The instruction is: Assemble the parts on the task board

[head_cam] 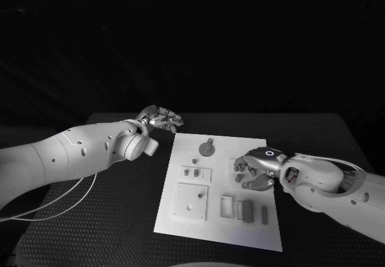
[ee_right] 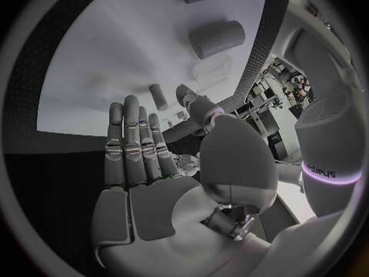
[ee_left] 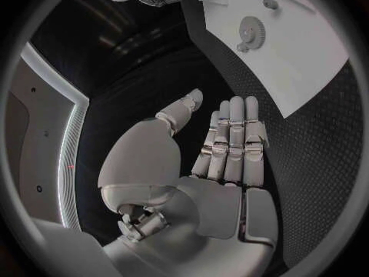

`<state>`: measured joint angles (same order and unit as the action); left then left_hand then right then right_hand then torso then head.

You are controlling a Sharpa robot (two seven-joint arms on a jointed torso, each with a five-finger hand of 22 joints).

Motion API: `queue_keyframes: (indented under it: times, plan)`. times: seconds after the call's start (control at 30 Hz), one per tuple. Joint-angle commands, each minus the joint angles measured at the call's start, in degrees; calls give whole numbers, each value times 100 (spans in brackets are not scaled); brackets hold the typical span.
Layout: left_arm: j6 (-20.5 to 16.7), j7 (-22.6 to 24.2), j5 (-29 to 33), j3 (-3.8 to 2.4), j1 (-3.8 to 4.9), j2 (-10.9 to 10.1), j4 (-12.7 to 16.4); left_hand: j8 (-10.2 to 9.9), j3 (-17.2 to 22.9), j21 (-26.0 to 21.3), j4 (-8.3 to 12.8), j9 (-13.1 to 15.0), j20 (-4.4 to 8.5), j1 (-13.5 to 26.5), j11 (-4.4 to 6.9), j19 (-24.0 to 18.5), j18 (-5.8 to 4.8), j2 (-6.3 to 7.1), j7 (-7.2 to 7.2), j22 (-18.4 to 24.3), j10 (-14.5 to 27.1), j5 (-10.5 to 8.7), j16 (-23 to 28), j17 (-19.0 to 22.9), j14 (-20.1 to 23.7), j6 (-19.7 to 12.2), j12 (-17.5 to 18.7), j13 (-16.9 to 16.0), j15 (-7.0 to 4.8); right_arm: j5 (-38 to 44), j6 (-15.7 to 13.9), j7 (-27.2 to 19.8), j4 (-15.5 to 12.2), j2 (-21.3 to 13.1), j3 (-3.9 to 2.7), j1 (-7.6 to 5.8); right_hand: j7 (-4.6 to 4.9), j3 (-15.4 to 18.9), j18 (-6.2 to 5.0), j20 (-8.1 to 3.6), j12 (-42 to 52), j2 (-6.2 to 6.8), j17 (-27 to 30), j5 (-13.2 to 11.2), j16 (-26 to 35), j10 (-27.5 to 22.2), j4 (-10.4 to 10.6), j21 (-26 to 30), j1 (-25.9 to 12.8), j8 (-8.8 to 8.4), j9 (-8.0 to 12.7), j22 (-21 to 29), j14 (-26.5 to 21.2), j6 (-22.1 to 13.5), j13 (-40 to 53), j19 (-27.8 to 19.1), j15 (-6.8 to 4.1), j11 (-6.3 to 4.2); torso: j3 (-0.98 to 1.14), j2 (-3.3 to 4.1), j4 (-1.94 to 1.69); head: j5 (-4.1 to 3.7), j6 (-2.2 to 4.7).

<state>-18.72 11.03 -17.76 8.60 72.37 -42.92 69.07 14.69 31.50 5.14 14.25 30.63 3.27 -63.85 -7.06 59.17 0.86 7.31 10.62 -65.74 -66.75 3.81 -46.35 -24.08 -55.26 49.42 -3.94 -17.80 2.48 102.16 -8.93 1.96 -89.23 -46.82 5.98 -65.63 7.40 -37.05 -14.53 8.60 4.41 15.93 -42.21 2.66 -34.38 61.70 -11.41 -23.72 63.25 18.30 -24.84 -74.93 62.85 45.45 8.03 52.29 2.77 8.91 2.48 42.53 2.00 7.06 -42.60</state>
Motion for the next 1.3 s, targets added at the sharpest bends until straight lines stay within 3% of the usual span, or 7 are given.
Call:
queue_keyframes:
  times: [0.03, 0.37, 0.63, 0.83, 1.0, 1.1, 1.3]
  plan:
    - [83, 81, 30, -5, 7, 10, 4, 13, -38, -33, -6, -4, -4, 33, 0, 52, 79, 27, -5, 3, 32, 27, 26, -7, -33, -28, -6, 5, -3, 207, 72, 85, 72, 71, 1, 41, 5, -42, -47, -14, 23, -66, -20, 20, -53, -5, -6, -40, 129, 33, -2, -141, 18, 46, 13, 30, -20, -5, -7, 4, -13, -12, -5]
    - [90, 77, 32, -4, 7, 0, 4, 15, -40, -35, -13, -3, -5, 39, 0, 55, 79, 21, -5, 2, 32, 26, 29, -12, -34, -27, -7, 4, -3, 252, 69, 0, 211, 205, 11, 131, 147, -32, -47, -43, 211, -607, -50, 20, -143, 331, -225, -151, 292, 237, -47, -138, 124, 380, 111, 97, -131, -130, -14, 7, -15, -20, -35]
    - [96, 74, 32, -4, 7, -3, 14, 17, -41, -37, -18, -3, -4, 43, 0, 56, 79, 17, -6, 1, 32, 26, 31, -16, -35, -27, -8, 4, -3, 248, -19, -42, 187, 225, 11, 153, 53, -16, -47, -123, 429, -1044, -81, 21, -253, 791, -458, -320, 256, 424, -88, -136, 355, 815, 246, 284, -285, -312, -13, 2, -9, -10, -48]
    - [85, 70, 32, -4, 7, -13, 15, 18, -41, -39, -19, -3, -4, 43, 0, 56, 79, 16, -6, 1, 33, 27, 32, -18, -35, -26, -8, 4, -3, 282, -161, -15, 176, 233, 11, 161, -3, -25, -47, -152, 482, -1099, -88, 21, -280, 925, -477, -373, 200, 467, -102, -132, 421, 955, 308, 338, -328, -368, -11, 2, -5, -11, -56]
    - [87, 71, 32, -4, 7, -10, 18, 19, -41, -40, -20, -3, -4, 43, 0, 57, 79, 15, -7, 1, 33, 27, 33, -20, -35, -26, -8, 4, -3, 464, -449, 112, 166, 240, 11, 162, -72, -107, -47, -255, 555, -1316, -192, 20, -487, 1113, -508, -537, 283, 541, -147, -143, 644, 1143, 396, 541, -433, -466, -10, 3, -8, -11, -62]
    - [85, 70, 32, -4, 7, -12, 18, 20, -41, -40, -20, -3, -3, 42, 0, 57, 79, 14, -7, 1, 33, 28, 34, -20, -35, -26, -8, 3, -3, 485, -551, 109, 142, 242, 10, 162, -87, -504, -47, -280, 553, -1172, -242, 21, -583, 1166, -372, -604, 331, 530, -154, -136, 655, 1200, 447, 608, -455, -487, -10, 5, -10, -1, -68]
    - [82, 73, 32, -4, 7, -17, 15, 21, -40, -41, -21, -3, -3, 41, 1, 58, 80, 12, -7, 0, 34, 28, 35, -23, -36, -25, -8, 3, -3, 441, -757, 73, -85, 178, -11, 160, -107, -590, -47, -307, 562, -1145, -268, 22, -649, 1216, -380, -671, 309, 541, -175, -140, 686, 1249, 492, 650, -477, -508, -10, 0, -9, 30, -80]
